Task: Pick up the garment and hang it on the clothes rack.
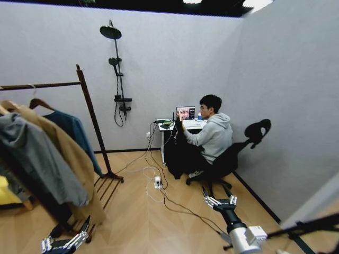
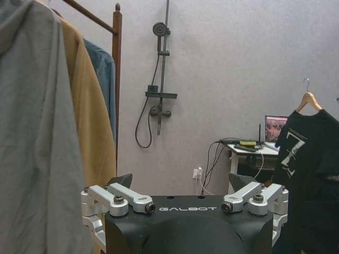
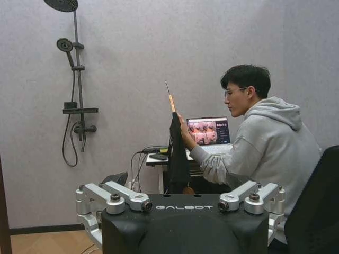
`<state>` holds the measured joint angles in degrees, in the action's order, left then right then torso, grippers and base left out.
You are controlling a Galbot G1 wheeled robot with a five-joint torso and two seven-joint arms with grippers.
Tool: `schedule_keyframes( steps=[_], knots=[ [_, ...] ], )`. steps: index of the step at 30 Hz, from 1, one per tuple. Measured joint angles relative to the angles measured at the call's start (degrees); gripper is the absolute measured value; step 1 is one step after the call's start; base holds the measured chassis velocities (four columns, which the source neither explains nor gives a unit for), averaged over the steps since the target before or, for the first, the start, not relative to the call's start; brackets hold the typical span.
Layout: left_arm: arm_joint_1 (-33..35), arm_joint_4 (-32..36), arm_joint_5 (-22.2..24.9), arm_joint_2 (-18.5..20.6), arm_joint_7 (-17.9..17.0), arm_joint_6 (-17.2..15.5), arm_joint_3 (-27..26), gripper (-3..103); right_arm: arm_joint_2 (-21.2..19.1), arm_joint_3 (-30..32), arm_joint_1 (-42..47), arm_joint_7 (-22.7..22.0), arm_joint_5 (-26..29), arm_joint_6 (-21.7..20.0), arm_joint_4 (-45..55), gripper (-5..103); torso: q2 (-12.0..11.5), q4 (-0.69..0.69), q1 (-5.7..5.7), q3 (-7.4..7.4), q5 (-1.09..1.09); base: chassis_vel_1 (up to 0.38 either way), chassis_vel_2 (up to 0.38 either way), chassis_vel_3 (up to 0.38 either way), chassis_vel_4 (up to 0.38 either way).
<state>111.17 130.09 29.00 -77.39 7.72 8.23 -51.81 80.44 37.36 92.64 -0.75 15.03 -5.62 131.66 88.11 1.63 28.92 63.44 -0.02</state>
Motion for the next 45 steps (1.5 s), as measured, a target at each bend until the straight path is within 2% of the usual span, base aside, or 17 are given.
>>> schedule_keyframes(
  steps=[3,4,7,9,19,20,26,27,29,30,32,33,35,37,40,45],
  knots=[
    [0.0,0.0,0.0,0.0,0.0,0.0,0.0,100,0.0,-0.1,-0.2,0.0,0.0,0.0,-0.2,100,0.0,-0.01,-0.03,-0.02,0.05,-0.348,0.369,0.371,-0.356],
    [0.0,0.0,0.0,0.0,0.0,0.0,0.0,100,0.0,-0.1,-0.3,0.0,0.0,0.0,-0.3,100,0.0,-0.01,-0.01,0.0,-0.01,-0.331,0.326,0.367,-0.349],
    [0.0,0.0,0.0,0.0,0.0,0.0,0.0,100,-0.1,0.1,-0.4,0.0,0.0,0.0,-0.5,100,0.0,0.0,-0.03,-0.02,0.05,-0.349,0.345,0.363,-0.362],
    [0.0,0.0,0.0,0.0,0.0,0.0,0.0,100,-0.1,0.2,-0.5,0.0,0.1,0.0,-0.5,100,0.0,0.0,-0.02,-0.01,0.0,-0.345,0.353,0.354,-0.332],
    [0.0,0.0,0.0,0.0,0.0,0.0,0.0,100,-0.3,0.3,-0.8,0.0,0.3,-0.1,-0.5,100,0.0,-0.01,-0.03,-0.02,0.04,-0.349,0.358,0.365,-0.361],
    [0.0,0.0,0.0,0.0,0.0,0.0,0.0,100,-0.4,0.2,-1.3,-0.2,0.3,-0.5,-0.4,100,0.0,-0.01,0.0,0.0,0.0,-0.328,0.319,0.379,-0.306],
    [0.0,0.0,0.0,0.0,0.0,0.0,0.0,100,-1.7,0.3,-5.8,-2.5,2.6,-4.3,0.6,100,0.0,0.0,0.05,0.01,0.02,-0.269,0.257,0.21,-0.235],
    [0.0,0.0,0.0,0.0,0.0,0.0,0.0,100,-2.4,0.5,-7.9,-3.7,4.1,-6.1,1.1,100,0.0,-0.04,0.06,0.02,0.04,-0.096,0.138,0.105,-0.003],
    [0.0,0.0,0.0,0.0,0.0,0.0,0.0,100,-4.6,0.9,-12.9,-6.9,8.4,-11.5,2.0,100,0.0,0.02,0.03,0.01,0.03,-0.065,0.074,-0.005,0.003],
    [0.0,0.0,0.0,0.0,0.0,0.0,0.0,100,-4.6,0.9,-12.9,-6.9,8.4,-11.5,2.0,100,0.0,0.02,0.03,0.01,0.03,-0.034,0.074,-0.031,0.009],
    [0.0,0.0,0.0,0.0,0.0,0.0,0.0,100,-8.5,1.2,-19.9,-9.7,13.0,-16.4,1.5,100,0.0,0.01,-0.06,-0.02,0.03,0.033,-0.037,-0.035,-0.002],
    [0.0,0.0,0.0,0.0,0.0,0.0,0.0,100,-8.5,1.2,-19.9,-9.7,13.0,-16.4,1.5,100,0.0,0.01,-0.06,-0.02,0.03,0.065,-0.074,-0.071,-0.005],
    [0.0,0.0,0.0,0.0,0.0,0.0,0.0,100,-13.3,0.6,-27.1,-10.7,15.8,-19.0,-1.3,100,0.1,-0.02,-0.09,-0.03,0.02,0.072,-0.075,-0.065,0.06],
    [0.0,0.0,0.0,0.0,0.0,0.0,0.0,100,-14.0,0.3,-28.0,-10.9,16.3,-19.3,-1.8,100,0.1,-0.03,-0.09,-0.03,0.01,0.079,-0.058,-0.048,0.072],
    [0.0,0.0,0.0,0.0,0.0,0.0,0.0,100,-19.5,-3.3,-36.1,-11.8,19.8,-21.5,-7.8,100,0.0,0.0,-0.07,-0.02,0.03,0.022,-0.019,-0.009,0.022],
    [0.0,0.0,0.0,0.0,0.0,0.0,0.0,100,-22.2,-7.0,-42.2,-11.7,20.8,-21.7,-14.1,100,0.0,0.0,0.0,0.01,0.04,0.0,0.0,0.0,0.0]
  ],
)
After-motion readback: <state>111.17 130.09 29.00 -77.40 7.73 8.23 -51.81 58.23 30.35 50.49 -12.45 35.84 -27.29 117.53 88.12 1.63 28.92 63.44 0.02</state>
